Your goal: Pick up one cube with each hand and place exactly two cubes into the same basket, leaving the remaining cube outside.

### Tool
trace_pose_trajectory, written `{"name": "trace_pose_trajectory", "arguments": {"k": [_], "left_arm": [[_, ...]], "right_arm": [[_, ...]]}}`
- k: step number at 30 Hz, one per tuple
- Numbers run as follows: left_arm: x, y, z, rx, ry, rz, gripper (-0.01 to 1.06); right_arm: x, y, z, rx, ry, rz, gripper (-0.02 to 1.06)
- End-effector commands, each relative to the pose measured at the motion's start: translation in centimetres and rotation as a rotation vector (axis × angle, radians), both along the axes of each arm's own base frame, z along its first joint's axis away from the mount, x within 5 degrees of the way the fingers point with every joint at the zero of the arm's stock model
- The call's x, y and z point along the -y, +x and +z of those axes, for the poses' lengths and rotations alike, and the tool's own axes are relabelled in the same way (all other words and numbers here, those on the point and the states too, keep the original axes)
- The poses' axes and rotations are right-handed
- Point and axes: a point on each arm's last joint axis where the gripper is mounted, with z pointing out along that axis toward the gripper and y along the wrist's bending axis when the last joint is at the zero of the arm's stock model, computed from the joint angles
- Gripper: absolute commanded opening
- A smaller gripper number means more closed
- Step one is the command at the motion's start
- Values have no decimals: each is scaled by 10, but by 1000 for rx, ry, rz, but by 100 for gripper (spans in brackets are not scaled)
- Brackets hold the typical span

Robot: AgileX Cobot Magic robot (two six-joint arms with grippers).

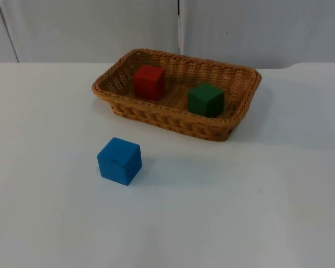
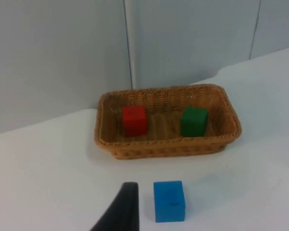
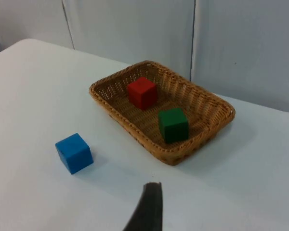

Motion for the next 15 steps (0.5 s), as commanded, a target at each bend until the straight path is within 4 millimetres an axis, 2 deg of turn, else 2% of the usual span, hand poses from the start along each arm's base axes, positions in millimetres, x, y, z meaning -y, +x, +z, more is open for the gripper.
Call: {"name": "trace_pose_trajectory", "arguments": {"k": [1, 8, 11, 13, 15], "left_arm": [[-3, -7, -2, -11, -2, 19, 105], [-22, -30, -8, -1, -5, 161, 105], [-32, -43, -15, 5, 3, 240, 105], [-33, -45, -17, 6, 3, 245, 105], [-35, -51, -24, 2, 2, 249, 105]], "right_arm": [[3, -7, -1, -10, 2, 5, 75], [16, -33, 0, 16, 15, 8, 75], [26, -51, -2, 29, 23, 10, 75], [26, -52, -2, 31, 24, 10, 75], [32, -62, -4, 48, 30, 10, 75]]}}
